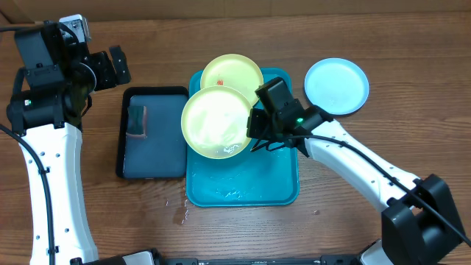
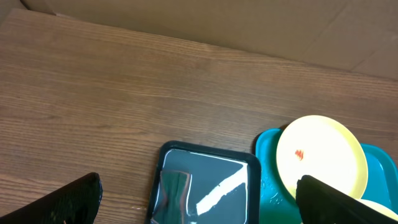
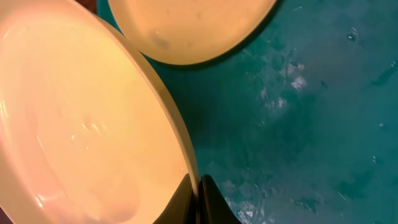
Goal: Clean dirty plates on tray and stack at the side
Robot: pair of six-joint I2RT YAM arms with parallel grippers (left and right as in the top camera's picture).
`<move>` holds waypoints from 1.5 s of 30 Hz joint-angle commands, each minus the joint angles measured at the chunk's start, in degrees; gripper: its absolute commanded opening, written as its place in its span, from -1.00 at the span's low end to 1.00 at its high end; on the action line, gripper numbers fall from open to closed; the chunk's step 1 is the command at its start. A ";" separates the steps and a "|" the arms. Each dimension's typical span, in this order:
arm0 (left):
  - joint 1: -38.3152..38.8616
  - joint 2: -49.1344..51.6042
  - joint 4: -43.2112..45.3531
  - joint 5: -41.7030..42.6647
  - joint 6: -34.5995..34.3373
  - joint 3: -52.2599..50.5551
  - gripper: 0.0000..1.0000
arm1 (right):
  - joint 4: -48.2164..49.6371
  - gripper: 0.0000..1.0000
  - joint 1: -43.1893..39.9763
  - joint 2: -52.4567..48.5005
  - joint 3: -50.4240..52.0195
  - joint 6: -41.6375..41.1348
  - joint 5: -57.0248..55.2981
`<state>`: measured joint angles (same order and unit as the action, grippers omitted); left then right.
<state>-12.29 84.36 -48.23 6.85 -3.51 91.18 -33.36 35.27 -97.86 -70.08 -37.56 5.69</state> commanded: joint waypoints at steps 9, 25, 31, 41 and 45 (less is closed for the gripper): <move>0.31 0.39 0.07 0.42 -1.03 0.35 0.99 | 7.48 -0.92 6.08 -4.09 -1.73 -4.50 -6.88; 0.31 0.39 0.07 0.44 -1.03 0.35 1.00 | 24.76 -0.92 13.44 -8.94 -1.88 -5.90 -12.37; 0.31 0.39 0.07 0.44 -1.03 0.35 1.00 | 29.44 -0.92 16.96 -9.40 -1.92 -1.90 -19.54; 0.31 0.39 0.04 0.42 -1.03 0.35 0.99 | 36.59 -0.92 19.02 -14.21 -2.89 6.86 -22.45; 0.31 0.39 0.04 0.42 -1.03 0.35 1.00 | 39.87 -0.92 19.08 -15.96 -3.19 11.26 -22.45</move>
<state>-12.29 84.36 -48.25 6.85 -3.53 91.18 4.29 54.19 -112.92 -71.11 -31.09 -15.51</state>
